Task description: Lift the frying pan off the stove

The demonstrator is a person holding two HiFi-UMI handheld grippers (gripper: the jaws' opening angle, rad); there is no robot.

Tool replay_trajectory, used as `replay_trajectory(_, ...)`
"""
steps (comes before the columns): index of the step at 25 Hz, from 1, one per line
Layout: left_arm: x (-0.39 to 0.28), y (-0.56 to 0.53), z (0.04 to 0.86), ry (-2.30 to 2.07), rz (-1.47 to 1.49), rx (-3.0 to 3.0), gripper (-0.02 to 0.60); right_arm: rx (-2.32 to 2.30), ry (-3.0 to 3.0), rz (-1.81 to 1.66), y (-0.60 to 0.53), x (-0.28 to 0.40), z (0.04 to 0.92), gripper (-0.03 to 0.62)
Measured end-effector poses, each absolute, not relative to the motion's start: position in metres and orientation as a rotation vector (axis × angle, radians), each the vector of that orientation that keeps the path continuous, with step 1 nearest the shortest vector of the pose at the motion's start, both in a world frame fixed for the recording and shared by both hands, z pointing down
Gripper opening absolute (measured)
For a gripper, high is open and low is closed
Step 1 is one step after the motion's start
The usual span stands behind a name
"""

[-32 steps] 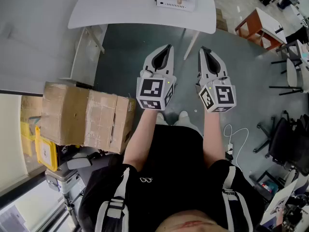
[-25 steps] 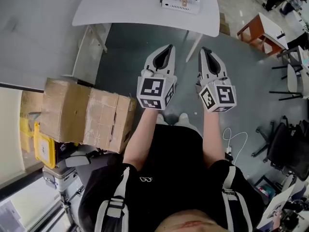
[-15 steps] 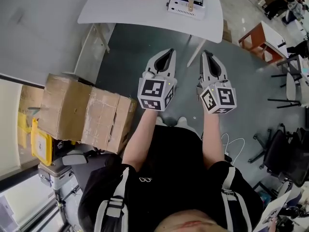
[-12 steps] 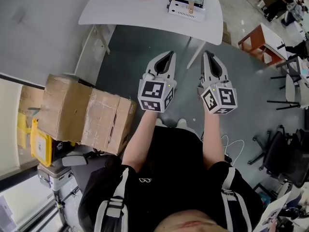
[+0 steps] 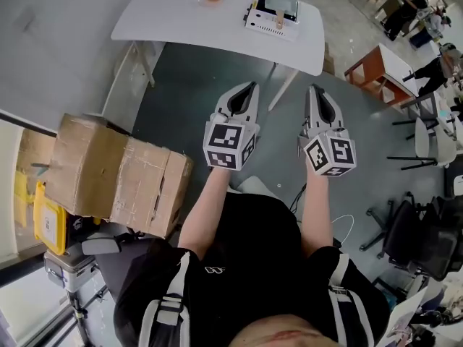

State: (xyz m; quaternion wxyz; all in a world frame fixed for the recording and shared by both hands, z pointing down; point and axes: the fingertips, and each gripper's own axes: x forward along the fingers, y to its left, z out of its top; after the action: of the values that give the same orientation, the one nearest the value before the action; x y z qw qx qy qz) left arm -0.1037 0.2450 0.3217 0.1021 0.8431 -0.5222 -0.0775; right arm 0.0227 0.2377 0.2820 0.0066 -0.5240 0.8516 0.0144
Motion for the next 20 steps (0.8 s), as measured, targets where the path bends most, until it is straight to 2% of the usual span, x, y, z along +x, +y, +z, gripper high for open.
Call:
replay_trajectory(6, -0.112, 0.242, 0.313, -1.611, -0.181, 2.53, -0.008, -1.623, 2.657, 0.059, 0.226, 0.02, 0.277, -0.002)
replay_trajectory(20, -0.112, 0.191, 0.294, -1.603, -0.269, 2.537, -0.008, -1.592, 2.631, 0.146, 0.178, 0.027, 0.25, -0.002)
